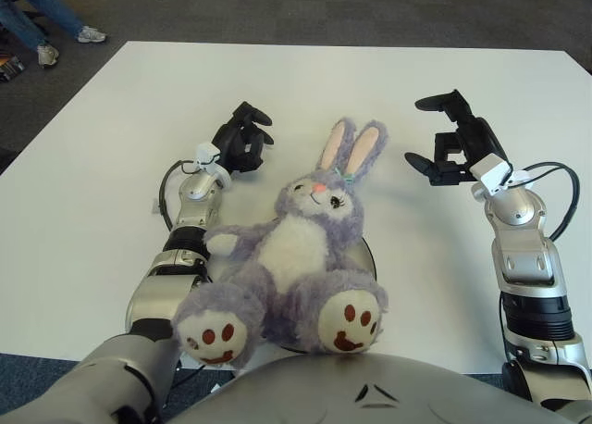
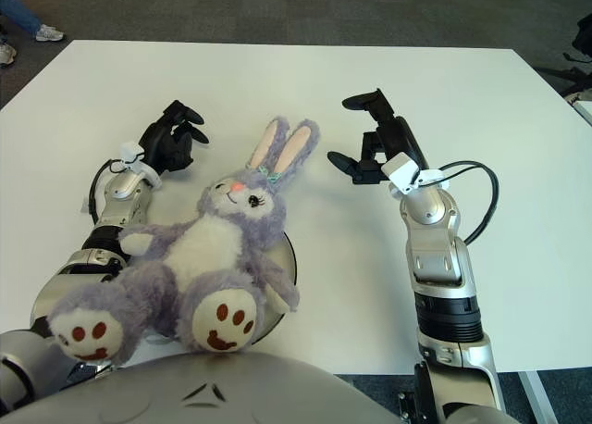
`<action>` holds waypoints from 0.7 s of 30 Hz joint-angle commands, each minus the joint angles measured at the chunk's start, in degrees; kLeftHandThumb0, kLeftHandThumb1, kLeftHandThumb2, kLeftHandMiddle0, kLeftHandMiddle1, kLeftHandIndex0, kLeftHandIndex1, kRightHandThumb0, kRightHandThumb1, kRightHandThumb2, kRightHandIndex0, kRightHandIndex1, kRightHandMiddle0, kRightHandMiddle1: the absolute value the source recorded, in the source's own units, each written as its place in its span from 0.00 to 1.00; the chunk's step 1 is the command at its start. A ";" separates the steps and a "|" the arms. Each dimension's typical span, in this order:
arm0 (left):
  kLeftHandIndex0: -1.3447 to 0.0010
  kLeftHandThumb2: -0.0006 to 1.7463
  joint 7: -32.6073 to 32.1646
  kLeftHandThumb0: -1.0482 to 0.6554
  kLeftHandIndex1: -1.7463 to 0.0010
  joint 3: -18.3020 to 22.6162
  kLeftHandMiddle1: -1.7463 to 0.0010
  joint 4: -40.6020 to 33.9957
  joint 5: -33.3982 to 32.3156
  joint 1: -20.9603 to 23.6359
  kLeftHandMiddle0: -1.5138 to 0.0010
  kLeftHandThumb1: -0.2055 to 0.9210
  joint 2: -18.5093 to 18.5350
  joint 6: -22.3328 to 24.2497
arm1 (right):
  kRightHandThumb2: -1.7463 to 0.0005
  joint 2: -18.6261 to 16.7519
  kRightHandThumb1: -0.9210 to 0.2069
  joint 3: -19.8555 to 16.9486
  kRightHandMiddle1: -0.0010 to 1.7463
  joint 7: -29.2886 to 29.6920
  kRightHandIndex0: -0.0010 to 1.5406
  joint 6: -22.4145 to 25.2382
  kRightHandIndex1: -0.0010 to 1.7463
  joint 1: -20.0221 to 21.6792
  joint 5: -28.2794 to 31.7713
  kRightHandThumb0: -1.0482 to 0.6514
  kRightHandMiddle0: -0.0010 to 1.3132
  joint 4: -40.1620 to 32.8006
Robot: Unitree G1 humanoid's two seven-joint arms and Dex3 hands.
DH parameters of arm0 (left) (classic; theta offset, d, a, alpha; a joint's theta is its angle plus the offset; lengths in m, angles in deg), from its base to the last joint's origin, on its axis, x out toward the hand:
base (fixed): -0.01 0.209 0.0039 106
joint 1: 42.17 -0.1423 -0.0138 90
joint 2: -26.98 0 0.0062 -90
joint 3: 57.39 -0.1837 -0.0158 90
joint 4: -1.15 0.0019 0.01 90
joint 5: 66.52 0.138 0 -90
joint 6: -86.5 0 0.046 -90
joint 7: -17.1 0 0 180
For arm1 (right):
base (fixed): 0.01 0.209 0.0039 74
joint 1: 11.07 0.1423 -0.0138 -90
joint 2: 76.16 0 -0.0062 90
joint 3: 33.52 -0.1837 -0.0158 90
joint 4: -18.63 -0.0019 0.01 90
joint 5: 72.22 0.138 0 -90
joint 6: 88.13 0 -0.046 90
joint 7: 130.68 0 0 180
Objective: Put the doll into the plate.
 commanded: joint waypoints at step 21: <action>0.68 0.71 -17.90 0.61 0.00 2.77 0.00 -11.85 0.68 -6.97 0.70 0.53 -3.55 7.89 | 0.23 -10.19 0.57 -6.98 1.00 -0.92 0.36 -22.82 0.97 -0.85 23.94 0.61 0.40 21.32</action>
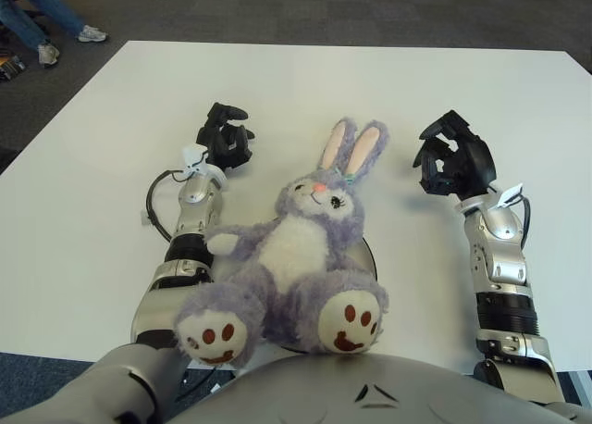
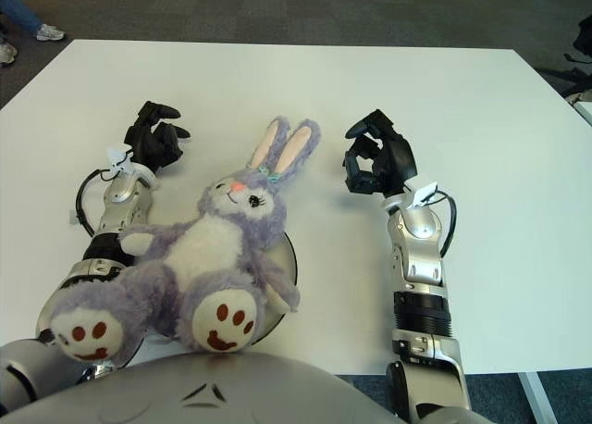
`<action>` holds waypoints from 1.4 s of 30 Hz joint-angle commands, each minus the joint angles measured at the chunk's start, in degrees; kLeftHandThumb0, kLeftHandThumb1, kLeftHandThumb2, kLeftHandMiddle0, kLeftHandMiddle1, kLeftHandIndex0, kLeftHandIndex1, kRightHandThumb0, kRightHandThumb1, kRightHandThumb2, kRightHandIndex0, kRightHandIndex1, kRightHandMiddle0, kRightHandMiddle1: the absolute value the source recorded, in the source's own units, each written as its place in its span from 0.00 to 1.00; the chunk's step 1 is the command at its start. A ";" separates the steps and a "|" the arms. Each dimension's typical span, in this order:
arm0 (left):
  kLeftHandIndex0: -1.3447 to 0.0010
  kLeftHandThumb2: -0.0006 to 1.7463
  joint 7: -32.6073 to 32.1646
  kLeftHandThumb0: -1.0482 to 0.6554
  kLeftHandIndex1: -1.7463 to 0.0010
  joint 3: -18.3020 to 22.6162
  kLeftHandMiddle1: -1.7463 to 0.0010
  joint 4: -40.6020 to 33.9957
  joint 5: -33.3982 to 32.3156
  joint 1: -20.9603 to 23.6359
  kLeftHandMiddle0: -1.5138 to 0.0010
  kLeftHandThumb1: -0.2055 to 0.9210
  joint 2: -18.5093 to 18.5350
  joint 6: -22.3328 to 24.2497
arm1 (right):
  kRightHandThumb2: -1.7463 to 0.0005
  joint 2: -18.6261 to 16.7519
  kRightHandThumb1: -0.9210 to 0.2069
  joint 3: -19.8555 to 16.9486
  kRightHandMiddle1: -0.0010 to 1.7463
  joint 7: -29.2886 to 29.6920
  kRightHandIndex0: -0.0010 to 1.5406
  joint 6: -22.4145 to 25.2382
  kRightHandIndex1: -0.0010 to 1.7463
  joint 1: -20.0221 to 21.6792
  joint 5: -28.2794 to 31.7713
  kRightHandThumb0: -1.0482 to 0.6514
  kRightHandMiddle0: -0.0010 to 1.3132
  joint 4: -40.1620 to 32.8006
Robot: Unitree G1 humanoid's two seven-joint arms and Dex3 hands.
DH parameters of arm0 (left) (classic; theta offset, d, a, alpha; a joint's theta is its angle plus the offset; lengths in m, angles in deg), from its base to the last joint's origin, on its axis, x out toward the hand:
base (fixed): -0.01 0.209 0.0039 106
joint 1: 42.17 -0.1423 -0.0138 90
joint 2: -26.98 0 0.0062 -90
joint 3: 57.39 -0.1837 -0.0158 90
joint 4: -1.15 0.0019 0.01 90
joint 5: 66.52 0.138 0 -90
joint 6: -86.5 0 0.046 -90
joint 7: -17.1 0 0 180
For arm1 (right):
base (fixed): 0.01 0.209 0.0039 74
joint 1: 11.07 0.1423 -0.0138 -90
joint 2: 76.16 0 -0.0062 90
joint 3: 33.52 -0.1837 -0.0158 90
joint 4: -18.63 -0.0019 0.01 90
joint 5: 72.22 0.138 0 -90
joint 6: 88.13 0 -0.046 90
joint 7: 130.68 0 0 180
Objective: Put the doll into the plate.
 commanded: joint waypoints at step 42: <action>0.63 0.77 2.36 0.61 0.00 -3.14 0.00 -17.27 -0.48 -14.77 0.66 0.45 -1.81 -2.29 | 0.12 -1.79 0.76 -2.14 0.85 16.07 0.53 16.45 1.00 -10.60 -4.83 0.61 0.54 -11.85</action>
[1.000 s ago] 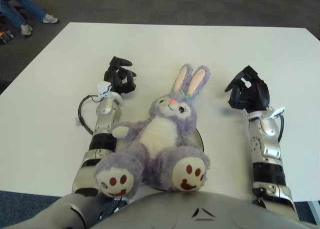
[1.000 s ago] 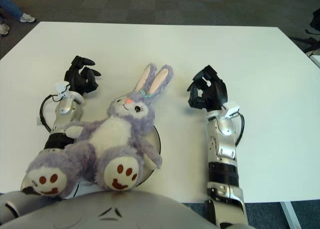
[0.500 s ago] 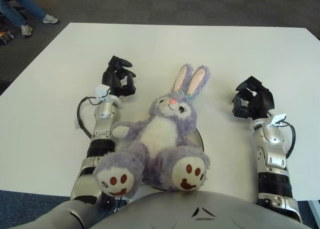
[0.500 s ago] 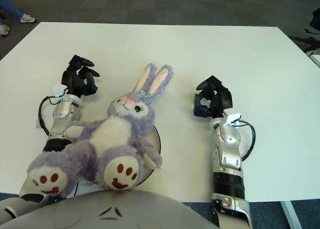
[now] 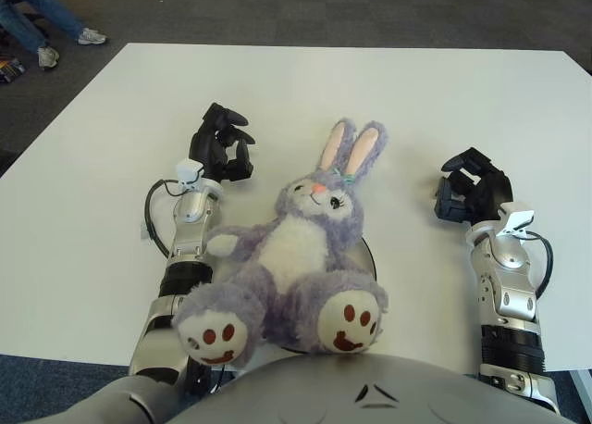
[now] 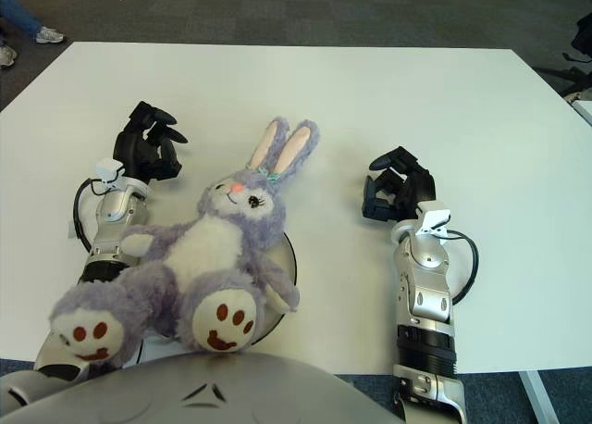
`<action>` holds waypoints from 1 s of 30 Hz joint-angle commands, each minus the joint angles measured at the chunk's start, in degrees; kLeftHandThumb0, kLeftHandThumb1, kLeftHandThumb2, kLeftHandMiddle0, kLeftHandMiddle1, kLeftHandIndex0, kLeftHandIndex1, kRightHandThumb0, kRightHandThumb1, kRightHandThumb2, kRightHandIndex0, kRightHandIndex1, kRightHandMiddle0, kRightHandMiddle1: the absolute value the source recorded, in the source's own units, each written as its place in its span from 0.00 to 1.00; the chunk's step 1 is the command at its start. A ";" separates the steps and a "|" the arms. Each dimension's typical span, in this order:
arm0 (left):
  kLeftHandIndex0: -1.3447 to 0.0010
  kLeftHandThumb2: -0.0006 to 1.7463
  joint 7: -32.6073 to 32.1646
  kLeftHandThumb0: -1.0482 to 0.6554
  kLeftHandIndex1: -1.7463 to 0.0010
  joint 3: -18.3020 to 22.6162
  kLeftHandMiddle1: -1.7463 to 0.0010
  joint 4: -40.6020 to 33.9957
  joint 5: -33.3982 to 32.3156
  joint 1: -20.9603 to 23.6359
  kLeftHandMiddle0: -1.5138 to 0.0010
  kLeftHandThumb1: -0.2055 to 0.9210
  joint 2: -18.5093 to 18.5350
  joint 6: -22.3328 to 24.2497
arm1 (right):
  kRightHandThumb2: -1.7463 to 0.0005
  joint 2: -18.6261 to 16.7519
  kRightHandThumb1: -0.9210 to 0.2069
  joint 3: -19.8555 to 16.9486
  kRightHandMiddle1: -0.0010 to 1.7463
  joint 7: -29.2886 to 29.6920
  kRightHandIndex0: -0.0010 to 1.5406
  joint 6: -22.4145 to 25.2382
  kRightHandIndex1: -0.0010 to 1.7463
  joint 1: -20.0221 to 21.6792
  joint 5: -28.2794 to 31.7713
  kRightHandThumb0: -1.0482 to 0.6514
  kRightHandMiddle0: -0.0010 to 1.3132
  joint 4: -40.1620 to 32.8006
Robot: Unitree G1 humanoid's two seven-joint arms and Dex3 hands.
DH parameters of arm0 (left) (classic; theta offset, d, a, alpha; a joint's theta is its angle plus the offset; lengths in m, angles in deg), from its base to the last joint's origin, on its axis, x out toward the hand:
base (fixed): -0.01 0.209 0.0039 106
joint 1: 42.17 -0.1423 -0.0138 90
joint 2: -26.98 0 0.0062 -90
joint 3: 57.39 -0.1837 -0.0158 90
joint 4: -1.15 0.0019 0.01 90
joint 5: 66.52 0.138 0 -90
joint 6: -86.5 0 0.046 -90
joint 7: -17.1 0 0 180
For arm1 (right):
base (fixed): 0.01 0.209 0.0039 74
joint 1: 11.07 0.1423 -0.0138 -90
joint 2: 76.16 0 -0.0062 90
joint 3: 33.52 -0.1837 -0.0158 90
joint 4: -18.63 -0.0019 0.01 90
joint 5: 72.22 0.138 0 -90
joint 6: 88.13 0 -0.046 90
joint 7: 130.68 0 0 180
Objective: Put the doll into the plate.
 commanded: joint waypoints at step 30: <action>0.62 0.78 2.62 0.61 0.00 -0.47 0.00 1.91 -0.49 -4.99 0.66 0.44 -0.60 -4.01 | 0.09 -0.74 0.76 0.98 0.94 4.42 0.53 4.28 1.00 1.72 -2.64 0.61 0.47 3.22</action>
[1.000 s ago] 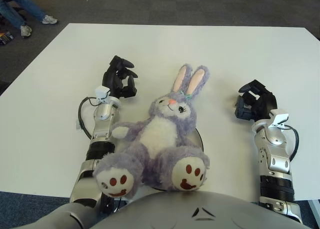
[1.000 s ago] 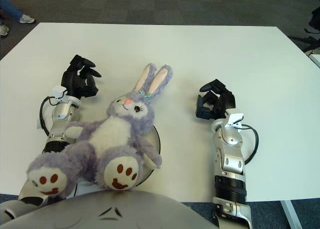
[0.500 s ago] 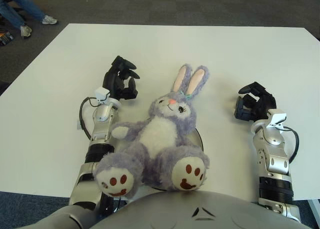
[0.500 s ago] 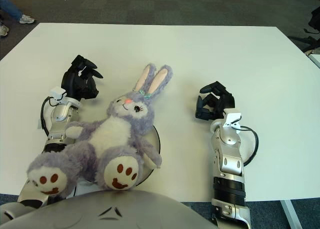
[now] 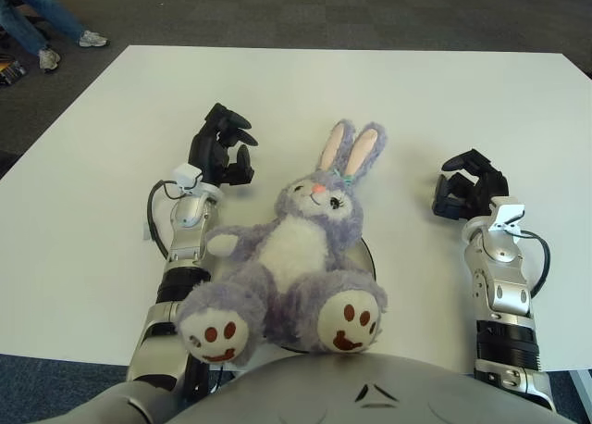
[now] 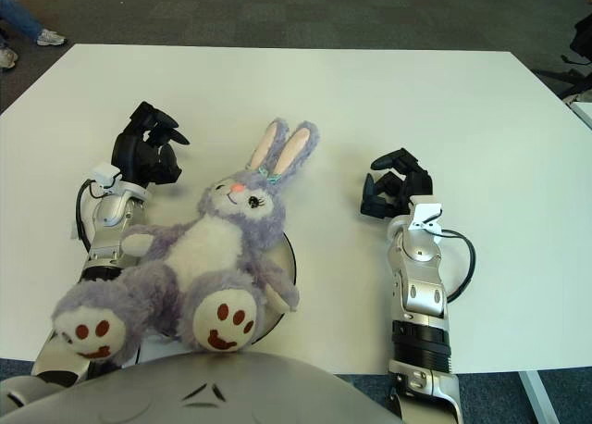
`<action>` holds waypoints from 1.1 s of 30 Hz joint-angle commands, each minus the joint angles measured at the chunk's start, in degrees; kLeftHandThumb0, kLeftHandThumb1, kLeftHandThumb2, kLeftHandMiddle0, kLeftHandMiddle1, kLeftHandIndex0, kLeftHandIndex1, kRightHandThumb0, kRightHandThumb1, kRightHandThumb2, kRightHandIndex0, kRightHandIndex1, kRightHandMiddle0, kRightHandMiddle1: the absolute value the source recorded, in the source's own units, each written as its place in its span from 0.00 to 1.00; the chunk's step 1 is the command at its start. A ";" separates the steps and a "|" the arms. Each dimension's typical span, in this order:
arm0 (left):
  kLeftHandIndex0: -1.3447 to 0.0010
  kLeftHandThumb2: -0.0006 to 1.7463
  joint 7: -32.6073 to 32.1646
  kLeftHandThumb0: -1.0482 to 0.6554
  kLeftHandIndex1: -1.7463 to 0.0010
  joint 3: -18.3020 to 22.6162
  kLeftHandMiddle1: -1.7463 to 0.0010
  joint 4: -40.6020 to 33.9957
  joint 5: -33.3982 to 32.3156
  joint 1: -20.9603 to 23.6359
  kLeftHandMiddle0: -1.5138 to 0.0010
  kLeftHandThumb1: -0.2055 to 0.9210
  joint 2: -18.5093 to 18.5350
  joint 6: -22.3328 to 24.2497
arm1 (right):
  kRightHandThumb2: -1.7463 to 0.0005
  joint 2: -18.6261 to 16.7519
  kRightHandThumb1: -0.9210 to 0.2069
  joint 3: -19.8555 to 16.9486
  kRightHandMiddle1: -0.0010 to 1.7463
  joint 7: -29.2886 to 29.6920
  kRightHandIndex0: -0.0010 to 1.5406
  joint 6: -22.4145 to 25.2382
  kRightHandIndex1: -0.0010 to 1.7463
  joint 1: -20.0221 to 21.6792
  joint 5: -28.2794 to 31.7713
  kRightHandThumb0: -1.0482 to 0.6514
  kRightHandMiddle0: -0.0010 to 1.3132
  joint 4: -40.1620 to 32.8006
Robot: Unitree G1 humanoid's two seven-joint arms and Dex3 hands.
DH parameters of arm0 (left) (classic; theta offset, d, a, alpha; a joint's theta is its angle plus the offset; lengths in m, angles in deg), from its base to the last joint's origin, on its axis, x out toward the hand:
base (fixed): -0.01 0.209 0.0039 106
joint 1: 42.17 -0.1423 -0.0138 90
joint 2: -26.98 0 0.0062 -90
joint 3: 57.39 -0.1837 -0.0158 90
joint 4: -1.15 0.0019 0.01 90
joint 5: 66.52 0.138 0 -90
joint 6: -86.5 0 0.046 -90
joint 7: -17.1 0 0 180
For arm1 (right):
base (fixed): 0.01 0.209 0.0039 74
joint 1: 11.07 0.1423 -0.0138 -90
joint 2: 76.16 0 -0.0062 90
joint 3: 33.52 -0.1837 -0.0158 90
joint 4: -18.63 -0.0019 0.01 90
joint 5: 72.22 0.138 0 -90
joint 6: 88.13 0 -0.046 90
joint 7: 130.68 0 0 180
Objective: Put the doll into the plate.
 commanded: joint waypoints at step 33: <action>0.63 0.77 -0.09 0.61 0.00 0.34 0.00 2.51 0.12 -3.80 0.66 0.45 -1.07 -0.36 | 0.00 -2.91 0.91 -4.99 0.93 -8.56 0.59 -9.28 1.00 4.48 12.56 0.61 0.58 13.15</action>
